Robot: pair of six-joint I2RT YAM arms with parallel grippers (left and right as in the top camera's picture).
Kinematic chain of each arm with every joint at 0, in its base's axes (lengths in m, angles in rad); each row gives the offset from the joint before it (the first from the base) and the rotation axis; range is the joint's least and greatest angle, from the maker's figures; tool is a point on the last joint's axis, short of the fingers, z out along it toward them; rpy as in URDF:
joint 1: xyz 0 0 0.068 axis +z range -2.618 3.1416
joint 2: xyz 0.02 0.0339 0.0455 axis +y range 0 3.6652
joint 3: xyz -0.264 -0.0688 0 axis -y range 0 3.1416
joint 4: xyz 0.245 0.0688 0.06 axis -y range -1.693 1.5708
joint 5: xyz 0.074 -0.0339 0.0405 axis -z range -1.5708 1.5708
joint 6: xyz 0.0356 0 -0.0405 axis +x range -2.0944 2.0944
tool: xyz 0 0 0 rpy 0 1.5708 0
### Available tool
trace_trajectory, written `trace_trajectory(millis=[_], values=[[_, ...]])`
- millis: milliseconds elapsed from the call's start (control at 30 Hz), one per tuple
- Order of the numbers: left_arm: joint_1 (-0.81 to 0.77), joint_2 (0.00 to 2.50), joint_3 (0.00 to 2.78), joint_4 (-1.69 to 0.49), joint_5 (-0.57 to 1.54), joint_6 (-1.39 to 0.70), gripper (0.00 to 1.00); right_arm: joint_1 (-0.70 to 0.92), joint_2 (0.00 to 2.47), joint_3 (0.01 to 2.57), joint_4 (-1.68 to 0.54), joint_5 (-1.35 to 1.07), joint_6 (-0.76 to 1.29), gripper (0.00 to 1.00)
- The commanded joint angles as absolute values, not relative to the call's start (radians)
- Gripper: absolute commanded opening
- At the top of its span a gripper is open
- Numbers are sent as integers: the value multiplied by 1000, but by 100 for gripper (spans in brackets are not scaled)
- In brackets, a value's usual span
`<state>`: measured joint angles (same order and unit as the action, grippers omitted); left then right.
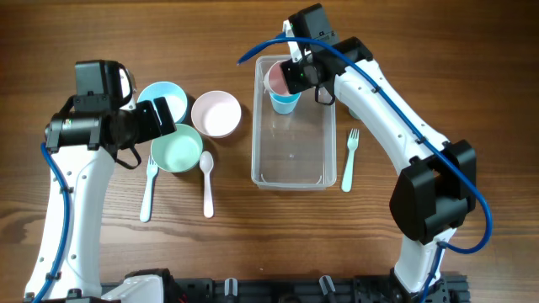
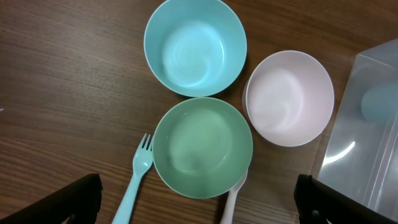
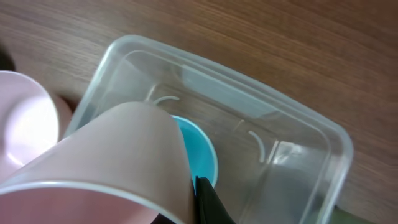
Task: Pack container
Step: 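Stack the pink cup into the blue cup in the container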
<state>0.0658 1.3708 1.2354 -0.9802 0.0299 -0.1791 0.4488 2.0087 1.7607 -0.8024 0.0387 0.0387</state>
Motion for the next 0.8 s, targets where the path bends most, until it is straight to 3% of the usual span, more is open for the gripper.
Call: trace_trajectory(millis=[0, 400, 433, 500, 533, 633, 767], values=[[70, 1375, 1250, -978, 25, -164, 100, 429, 2007, 1787, -801, 98, 29, 4], [70, 1375, 1250, -978, 25, -164, 100, 416, 2106, 1790, -823, 44, 24, 4], [70, 1375, 1250, -978, 25, -164, 100, 416, 2106, 1798, -827, 44, 19, 9], [70, 1375, 1250, -978, 25, -164, 100, 416, 2102, 1810, -832, 44, 2, 30], [70, 1375, 1250, -978, 25, -164, 100, 416, 2099, 1821, -841, 44, 2, 50], [70, 1375, 1250, -978, 25, -164, 100, 415, 2089, 1884, -892, 54, 5, 57], [70, 1375, 1250, -978, 25, -164, 100, 363, 2034, 2027, -1060, 116, 145, 57]])
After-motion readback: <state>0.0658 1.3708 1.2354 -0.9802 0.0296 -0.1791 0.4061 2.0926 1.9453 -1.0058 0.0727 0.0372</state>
